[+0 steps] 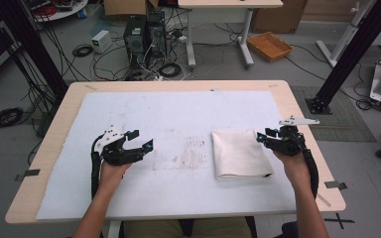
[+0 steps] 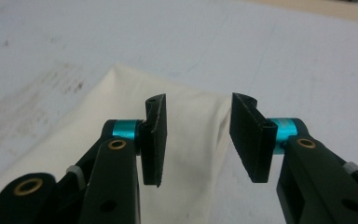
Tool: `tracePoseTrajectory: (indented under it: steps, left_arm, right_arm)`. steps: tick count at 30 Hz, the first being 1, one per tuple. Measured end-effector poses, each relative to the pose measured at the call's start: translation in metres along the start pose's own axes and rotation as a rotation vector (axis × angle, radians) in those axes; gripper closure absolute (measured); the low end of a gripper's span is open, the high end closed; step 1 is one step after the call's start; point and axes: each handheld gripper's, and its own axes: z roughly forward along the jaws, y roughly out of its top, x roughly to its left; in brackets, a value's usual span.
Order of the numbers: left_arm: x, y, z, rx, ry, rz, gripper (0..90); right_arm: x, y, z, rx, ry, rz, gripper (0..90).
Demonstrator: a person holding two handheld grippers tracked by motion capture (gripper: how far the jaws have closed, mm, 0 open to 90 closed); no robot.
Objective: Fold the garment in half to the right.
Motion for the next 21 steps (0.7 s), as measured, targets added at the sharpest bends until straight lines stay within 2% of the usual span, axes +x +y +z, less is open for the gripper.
tracePoseTrajectory:
  steps: [1,2,5,7,11,13,14,15,16,19,21]
  left_arm:
    - [0.000,0.000,0.000,0.002,-0.003,-0.002,25.9]
    - [0.000,-0.001,0.001,0.002,-0.002,-0.003,25.9]
    - [-0.001,0.000,0.001,0.003,-0.003,0.002,25.9]
    - [-0.001,0.000,0.001,0.003,-0.003,0.006,25.9]
    - [0.000,0.000,0.000,-0.005,-0.001,0.002,25.9]
    - [0.001,0.000,0.000,-0.006,-0.002,-0.003,26.0]
    - [0.001,0.000,0.000,-0.003,-0.001,-0.004,25.9]
    - [0.001,-0.001,0.001,-0.001,-0.006,-0.004,25.9]
    - [0.000,0.000,0.001,0.000,-0.007,0.001,25.9]
    - [-0.001,0.000,0.001,0.001,-0.009,0.006,25.9]
    - [-0.001,0.000,0.001,0.000,-0.007,0.008,25.9]
  right_arm:
    - [0.000,0.003,0.000,-0.020,0.000,-0.006,60.6]
    - [-0.001,0.004,0.001,-0.016,-0.001,-0.023,63.2]
    - [-0.002,0.003,0.020,0.068,0.022,-0.076,72.9]
    - [-0.004,0.002,0.040,0.101,0.006,-0.110,77.2]
    - [-0.015,0.000,0.068,0.137,0.012,-0.075,77.3]
    - [-0.020,-0.003,0.075,0.158,-0.012,-0.057,77.2]
    - [-0.023,-0.005,0.077,0.177,-0.021,-0.041,77.2]
    - [-0.025,-0.007,0.079,0.186,-0.033,-0.044,77.0]
    - [-0.027,-0.009,0.078,0.184,-0.034,-0.035,76.2]
    - [-0.031,-0.010,0.067,0.137,-0.037,-0.001,71.6]
    - [-0.027,-0.008,0.055,0.087,-0.012,-0.010,67.1]
